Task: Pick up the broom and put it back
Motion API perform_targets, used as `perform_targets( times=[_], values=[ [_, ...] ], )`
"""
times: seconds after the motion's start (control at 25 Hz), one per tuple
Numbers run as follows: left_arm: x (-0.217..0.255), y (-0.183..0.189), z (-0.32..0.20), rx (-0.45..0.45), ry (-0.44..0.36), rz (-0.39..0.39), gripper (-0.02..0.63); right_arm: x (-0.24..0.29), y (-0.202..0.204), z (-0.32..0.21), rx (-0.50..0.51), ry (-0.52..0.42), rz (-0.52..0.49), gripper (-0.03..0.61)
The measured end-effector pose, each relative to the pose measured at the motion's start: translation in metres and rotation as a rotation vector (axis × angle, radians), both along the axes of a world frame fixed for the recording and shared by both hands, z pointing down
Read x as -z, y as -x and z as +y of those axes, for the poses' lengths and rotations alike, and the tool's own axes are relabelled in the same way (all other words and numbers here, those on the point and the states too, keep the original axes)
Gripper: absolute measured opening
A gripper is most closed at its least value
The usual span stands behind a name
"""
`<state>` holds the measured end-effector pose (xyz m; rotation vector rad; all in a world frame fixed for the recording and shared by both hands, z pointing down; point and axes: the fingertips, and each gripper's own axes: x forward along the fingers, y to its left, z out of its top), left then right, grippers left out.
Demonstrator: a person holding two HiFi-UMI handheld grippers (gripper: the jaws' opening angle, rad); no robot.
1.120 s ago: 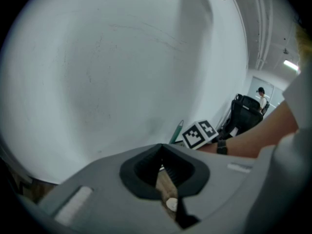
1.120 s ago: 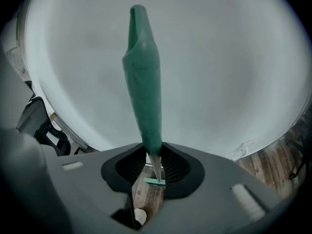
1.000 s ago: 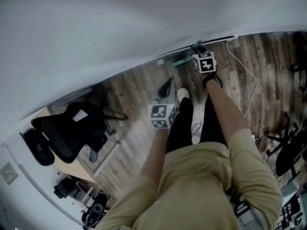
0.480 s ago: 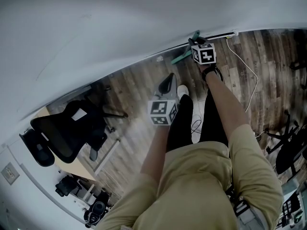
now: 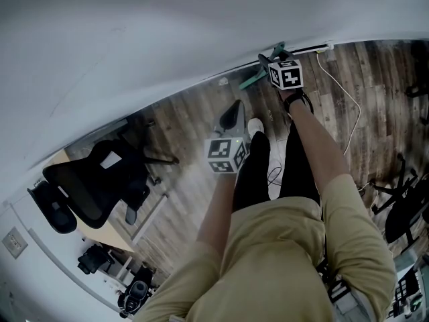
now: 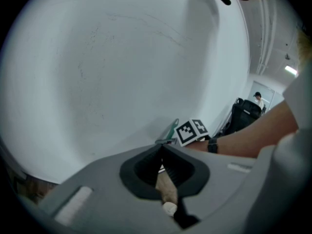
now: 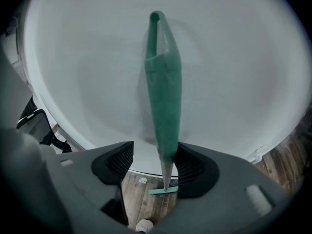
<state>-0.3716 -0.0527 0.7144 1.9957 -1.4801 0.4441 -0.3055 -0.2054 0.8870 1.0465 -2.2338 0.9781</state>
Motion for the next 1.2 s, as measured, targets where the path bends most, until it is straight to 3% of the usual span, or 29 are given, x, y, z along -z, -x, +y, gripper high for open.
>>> perform_targets(
  times=[0.88, 1.2],
  values=[
    [-0.013, -0.009, 0.005, -0.005, 0.022, 0.006, 0.0, -0.02, -0.026, 0.02, -0.03, 0.054, -0.018, 0.333],
    [-0.004, -0.009, 0.004, -0.002, 0.007, 0.009, 0.0, 0.011, -0.059, 0.051, -0.102, 0.033, -0.035, 0.337]
  ],
)
